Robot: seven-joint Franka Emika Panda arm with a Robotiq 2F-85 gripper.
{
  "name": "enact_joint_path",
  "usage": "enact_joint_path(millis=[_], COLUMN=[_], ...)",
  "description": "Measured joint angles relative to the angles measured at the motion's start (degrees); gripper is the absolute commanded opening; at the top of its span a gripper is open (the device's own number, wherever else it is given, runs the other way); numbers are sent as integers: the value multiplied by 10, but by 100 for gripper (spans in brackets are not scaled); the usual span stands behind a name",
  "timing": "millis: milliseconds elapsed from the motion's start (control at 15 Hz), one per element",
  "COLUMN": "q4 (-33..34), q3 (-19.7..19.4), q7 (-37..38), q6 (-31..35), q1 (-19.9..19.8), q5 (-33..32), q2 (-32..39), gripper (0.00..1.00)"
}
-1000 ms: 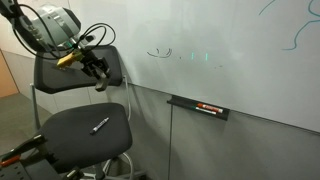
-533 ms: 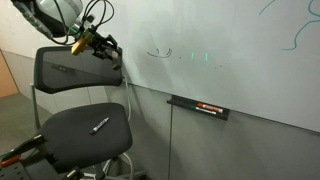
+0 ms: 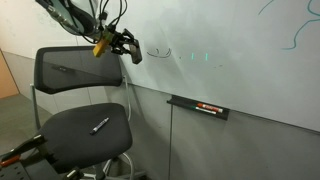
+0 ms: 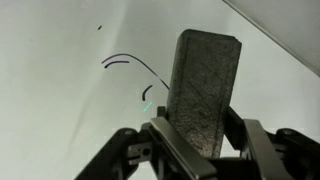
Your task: Pick up the duster, then rub some scribbles off of the board
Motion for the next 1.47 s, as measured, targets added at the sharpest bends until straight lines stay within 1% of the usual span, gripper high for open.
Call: enact_joint_path(millis=[200,333,533,667,933,1133,1467], q4=[23,47,93,126,180,189,191], q3=[33,37,37,37,37,37,37], q7=[46,74,95,97,97,115,166], q6=[23,38,57,64,76,94,121], q1=[-52,-58,-61,-62,-68,-77,-106], q5=[-91,-140,-187,-200,-203,-211,-244], q2=[32,57,97,120,159,167,169], gripper=[32,32,32,32,32,32,32])
